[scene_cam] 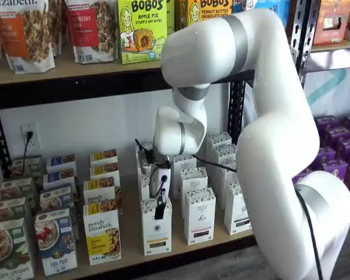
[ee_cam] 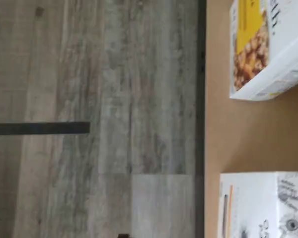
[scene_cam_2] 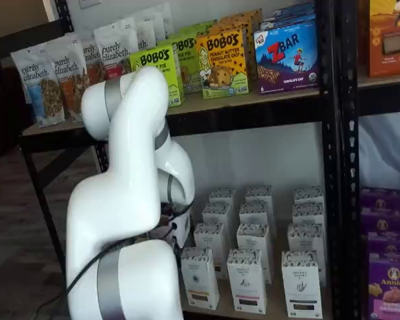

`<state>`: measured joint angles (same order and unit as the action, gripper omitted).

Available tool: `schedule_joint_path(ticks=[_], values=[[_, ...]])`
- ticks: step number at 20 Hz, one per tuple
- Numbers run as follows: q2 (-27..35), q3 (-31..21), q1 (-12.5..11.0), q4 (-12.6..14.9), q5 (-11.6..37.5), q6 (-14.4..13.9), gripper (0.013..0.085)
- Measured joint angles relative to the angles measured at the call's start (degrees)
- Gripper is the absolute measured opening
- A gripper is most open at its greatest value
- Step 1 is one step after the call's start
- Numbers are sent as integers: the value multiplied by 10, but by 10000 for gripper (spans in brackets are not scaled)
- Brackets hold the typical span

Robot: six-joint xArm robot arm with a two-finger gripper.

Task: Pick up the white box with a yellow strip in the middle, on the bottom shelf, the fourth box from the left

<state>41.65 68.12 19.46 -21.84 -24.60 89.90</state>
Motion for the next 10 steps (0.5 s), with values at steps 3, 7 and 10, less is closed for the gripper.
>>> schedule_joint_path(ticks=[3,7,10], values=[[16,9,0,-37,25,35,850],[34,24,-2,-69,48,67,850],[51,43,-8,-65,48,69,850]])
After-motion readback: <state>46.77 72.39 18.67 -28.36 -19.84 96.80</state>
